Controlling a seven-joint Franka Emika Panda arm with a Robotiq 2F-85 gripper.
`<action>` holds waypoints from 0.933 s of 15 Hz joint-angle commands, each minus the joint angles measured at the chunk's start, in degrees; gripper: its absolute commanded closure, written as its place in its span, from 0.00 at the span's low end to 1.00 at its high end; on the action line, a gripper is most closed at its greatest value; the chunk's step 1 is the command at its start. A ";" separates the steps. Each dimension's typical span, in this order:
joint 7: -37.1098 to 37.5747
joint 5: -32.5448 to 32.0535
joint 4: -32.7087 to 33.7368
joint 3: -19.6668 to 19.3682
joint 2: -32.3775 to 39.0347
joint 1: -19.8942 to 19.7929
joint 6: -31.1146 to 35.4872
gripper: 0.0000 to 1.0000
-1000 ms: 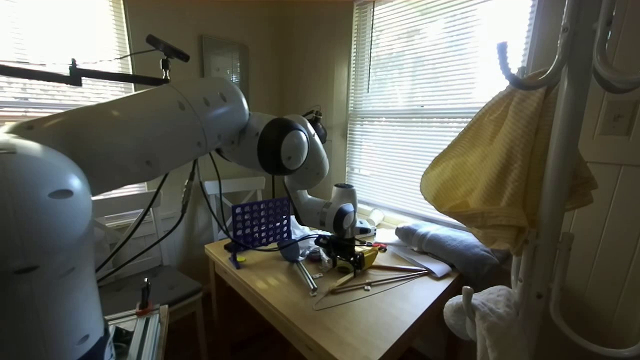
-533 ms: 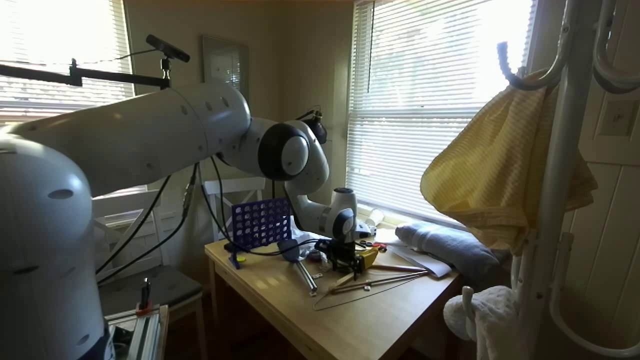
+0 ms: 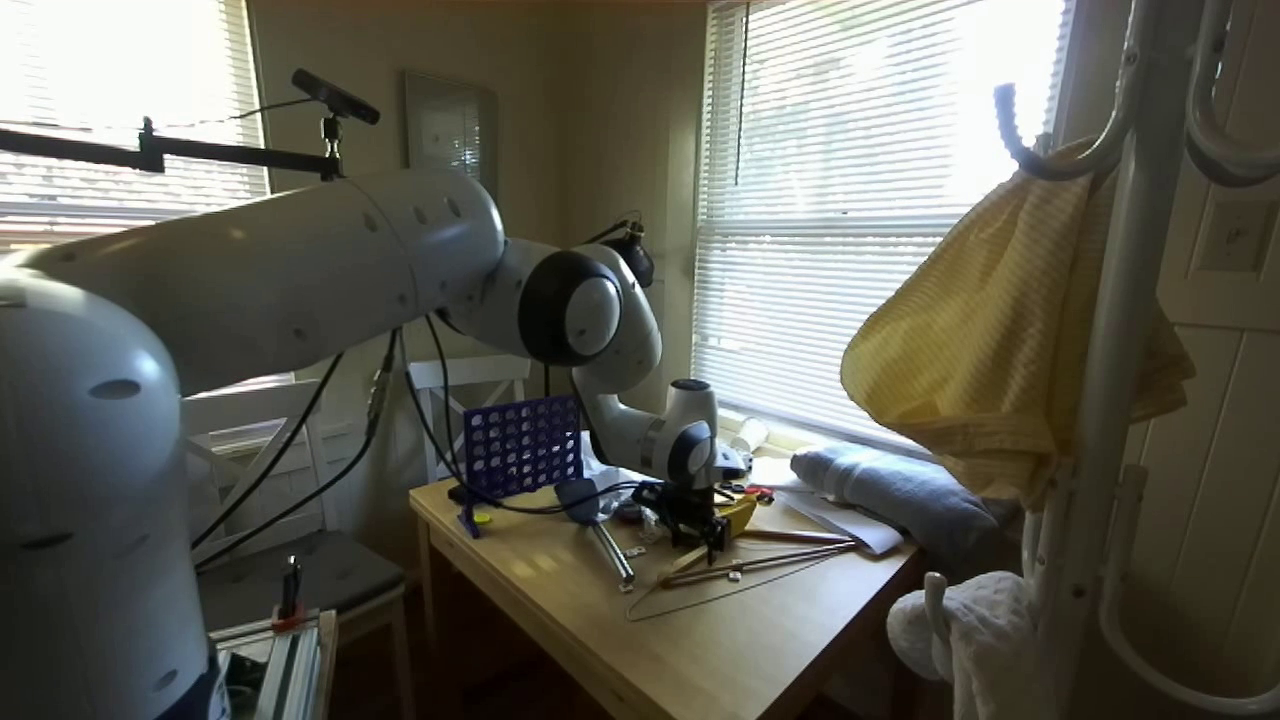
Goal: Hang the brown coat hanger high up on the coat rack
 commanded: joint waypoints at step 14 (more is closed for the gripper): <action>0.13 0.24 1.24 -0.60 0.07 0.46 0.24 0.94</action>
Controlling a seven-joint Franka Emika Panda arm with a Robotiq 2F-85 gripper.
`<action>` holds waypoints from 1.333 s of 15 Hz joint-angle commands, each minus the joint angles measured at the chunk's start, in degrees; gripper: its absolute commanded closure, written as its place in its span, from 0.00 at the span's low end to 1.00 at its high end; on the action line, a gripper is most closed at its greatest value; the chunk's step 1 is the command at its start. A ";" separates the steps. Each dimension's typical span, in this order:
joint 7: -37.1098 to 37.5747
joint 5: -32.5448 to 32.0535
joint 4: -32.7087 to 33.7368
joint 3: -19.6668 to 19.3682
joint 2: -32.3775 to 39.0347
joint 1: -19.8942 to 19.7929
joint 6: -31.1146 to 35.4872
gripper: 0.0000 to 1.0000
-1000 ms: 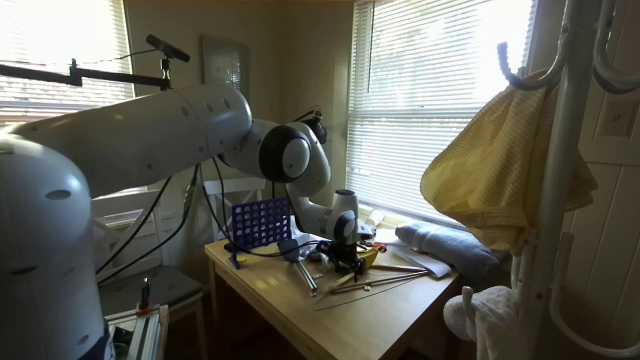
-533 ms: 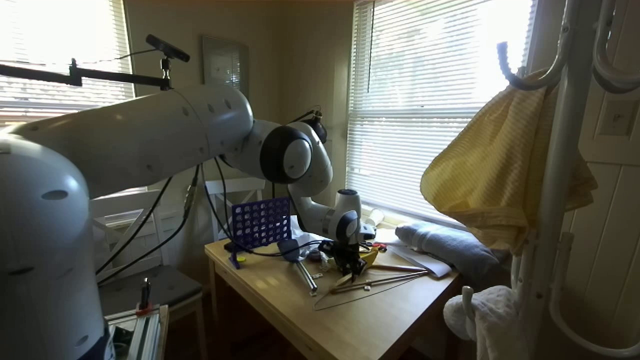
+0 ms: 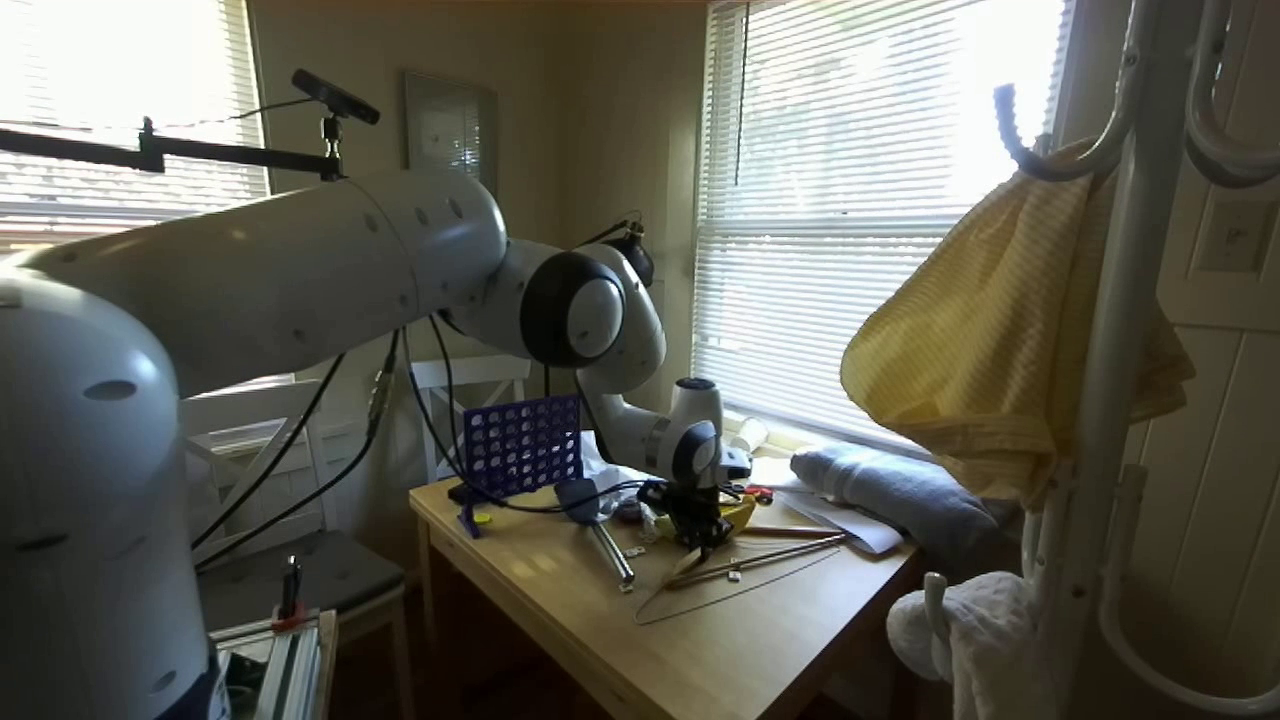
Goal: Hang the brown coat hanger high up on the coat rack
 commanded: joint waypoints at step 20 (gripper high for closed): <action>13.31 -2.66 -10.31 -20.16 -8.18 22.10 11.93 0.94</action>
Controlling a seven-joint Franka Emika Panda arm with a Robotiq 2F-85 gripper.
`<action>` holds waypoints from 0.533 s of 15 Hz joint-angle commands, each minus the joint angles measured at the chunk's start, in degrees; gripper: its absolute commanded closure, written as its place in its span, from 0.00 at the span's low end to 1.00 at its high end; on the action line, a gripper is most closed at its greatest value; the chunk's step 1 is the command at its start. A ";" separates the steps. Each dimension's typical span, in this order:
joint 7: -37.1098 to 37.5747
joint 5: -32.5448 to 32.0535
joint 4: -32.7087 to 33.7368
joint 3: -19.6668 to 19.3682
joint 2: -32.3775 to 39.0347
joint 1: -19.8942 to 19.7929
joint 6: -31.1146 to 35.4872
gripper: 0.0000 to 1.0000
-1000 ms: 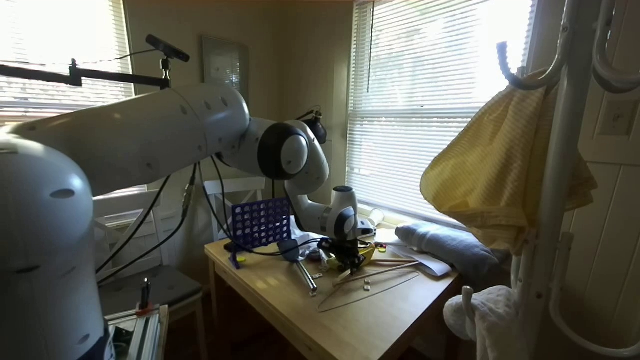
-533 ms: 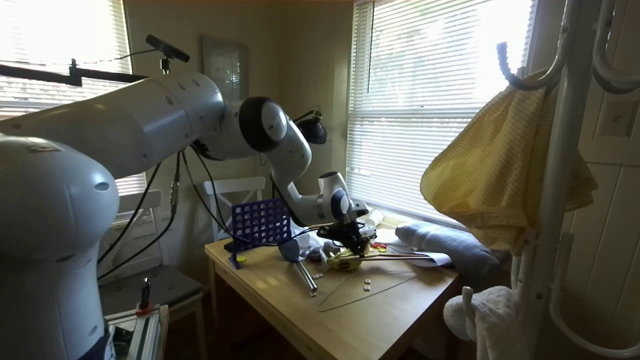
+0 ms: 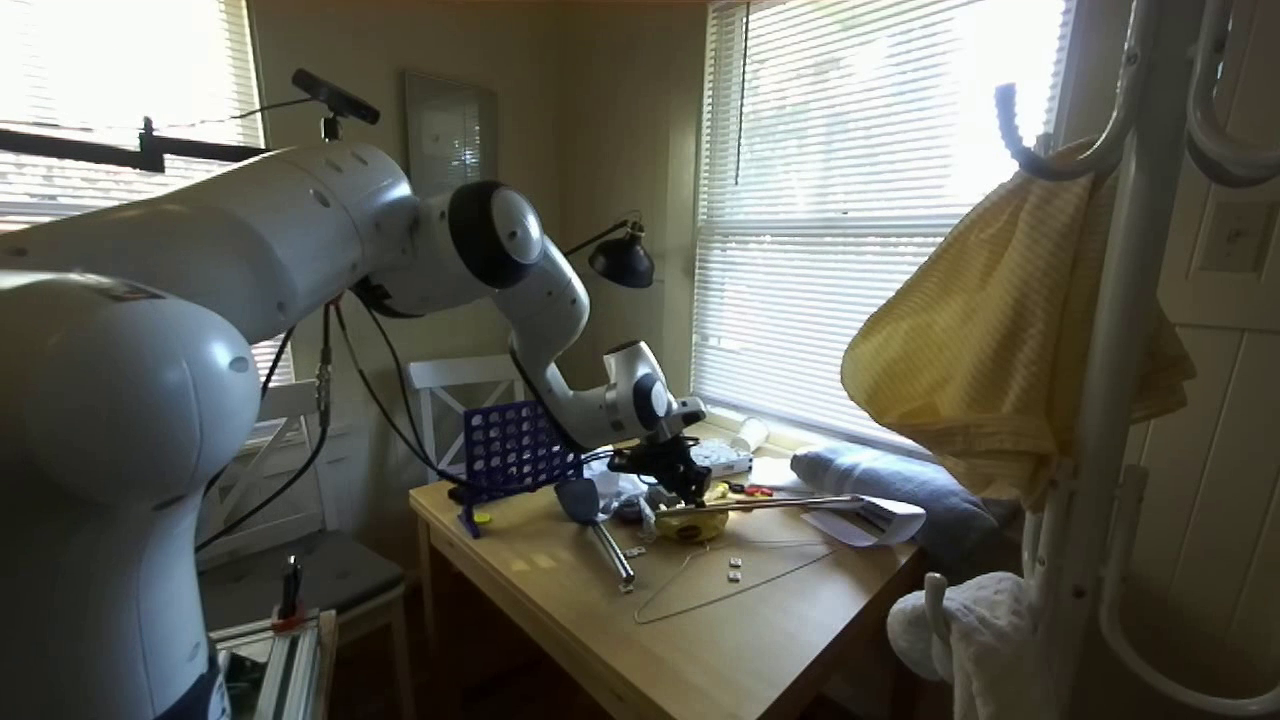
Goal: Hang the brown coat hanger high up on the coat rack
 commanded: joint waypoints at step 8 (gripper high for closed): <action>-21.36 -4.96 -9.54 9.59 -3.86 -6.50 28.09 0.94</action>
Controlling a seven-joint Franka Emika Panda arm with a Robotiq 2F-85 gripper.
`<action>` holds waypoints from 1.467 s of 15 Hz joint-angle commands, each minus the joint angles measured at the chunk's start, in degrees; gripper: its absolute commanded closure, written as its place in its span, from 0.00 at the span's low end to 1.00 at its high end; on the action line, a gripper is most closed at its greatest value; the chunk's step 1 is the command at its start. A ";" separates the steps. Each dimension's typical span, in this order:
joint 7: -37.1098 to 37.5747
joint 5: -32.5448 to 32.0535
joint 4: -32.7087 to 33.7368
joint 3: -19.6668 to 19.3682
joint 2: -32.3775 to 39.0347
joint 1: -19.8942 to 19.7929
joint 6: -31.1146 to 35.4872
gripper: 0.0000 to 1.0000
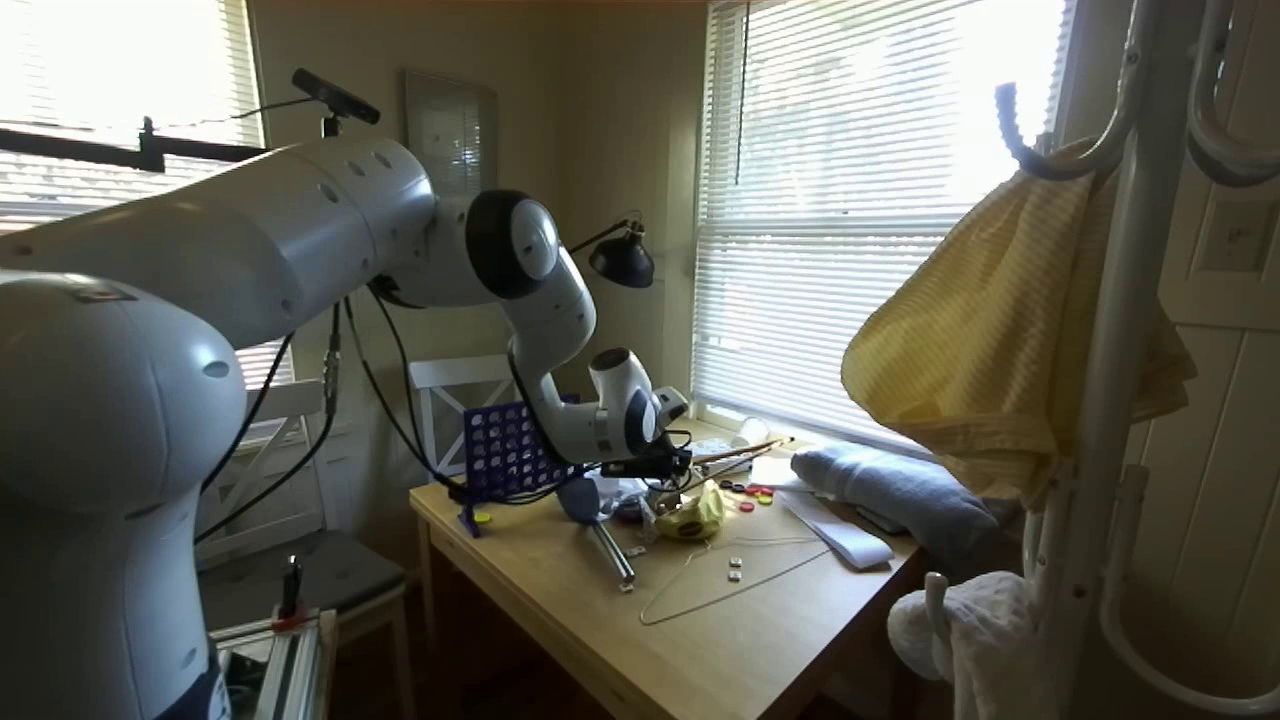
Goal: Hang the brown coat hanger high up on the coat rack
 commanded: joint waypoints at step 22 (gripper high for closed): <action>50.62 6.36 -18.18 -72.73 22.10 52.74 -16.60 0.94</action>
